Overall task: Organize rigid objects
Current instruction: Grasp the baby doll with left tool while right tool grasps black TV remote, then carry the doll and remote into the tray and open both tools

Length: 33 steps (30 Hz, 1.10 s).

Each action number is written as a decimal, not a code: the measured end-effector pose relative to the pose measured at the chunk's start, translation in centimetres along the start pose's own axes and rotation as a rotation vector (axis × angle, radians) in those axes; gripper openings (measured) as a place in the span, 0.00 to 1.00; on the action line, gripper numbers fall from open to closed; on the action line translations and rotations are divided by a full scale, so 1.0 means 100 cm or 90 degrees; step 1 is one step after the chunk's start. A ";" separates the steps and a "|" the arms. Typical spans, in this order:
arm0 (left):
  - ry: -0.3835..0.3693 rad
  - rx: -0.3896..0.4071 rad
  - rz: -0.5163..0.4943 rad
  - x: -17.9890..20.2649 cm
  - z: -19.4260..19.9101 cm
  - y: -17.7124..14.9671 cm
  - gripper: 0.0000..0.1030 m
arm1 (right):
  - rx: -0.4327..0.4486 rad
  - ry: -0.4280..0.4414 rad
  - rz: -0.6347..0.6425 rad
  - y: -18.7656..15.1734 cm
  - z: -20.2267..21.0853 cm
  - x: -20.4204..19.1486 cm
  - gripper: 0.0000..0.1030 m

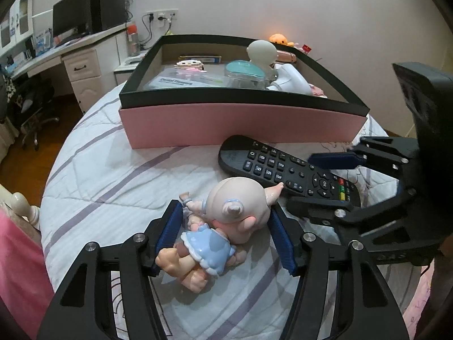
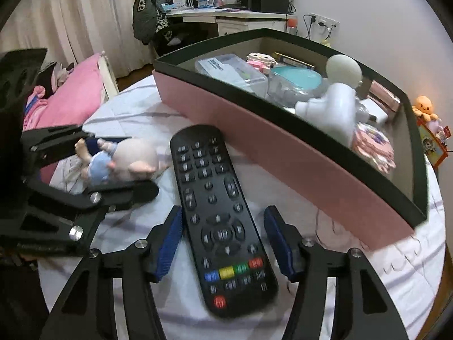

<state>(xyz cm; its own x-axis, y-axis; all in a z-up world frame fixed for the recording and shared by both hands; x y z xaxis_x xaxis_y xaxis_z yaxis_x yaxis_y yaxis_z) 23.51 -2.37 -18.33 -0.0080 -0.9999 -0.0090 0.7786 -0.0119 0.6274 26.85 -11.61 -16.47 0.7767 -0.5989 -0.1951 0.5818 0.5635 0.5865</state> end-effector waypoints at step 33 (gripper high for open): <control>-0.033 0.107 0.015 -0.013 0.081 0.028 0.60 | 0.184 -0.065 -0.112 -0.007 0.105 -0.032 0.44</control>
<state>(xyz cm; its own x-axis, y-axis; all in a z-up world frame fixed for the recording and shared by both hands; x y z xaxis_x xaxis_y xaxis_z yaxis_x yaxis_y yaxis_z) 20.62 -1.14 -10.27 -0.0273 -0.9986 0.0446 0.6634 0.0153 0.7481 21.46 -16.05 -8.01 0.6341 -0.7344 -0.2420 0.6010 0.2711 0.7519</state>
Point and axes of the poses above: each gripper's, at about its wrist camera, not at the fingertips, and z roughly against the way its jaws point, x to its right, y to its top, the point moved 5 cm from there along -z, roughly the way its jaws point, and after that the axes turned 9 degrees about y, right-handed, at the moved point
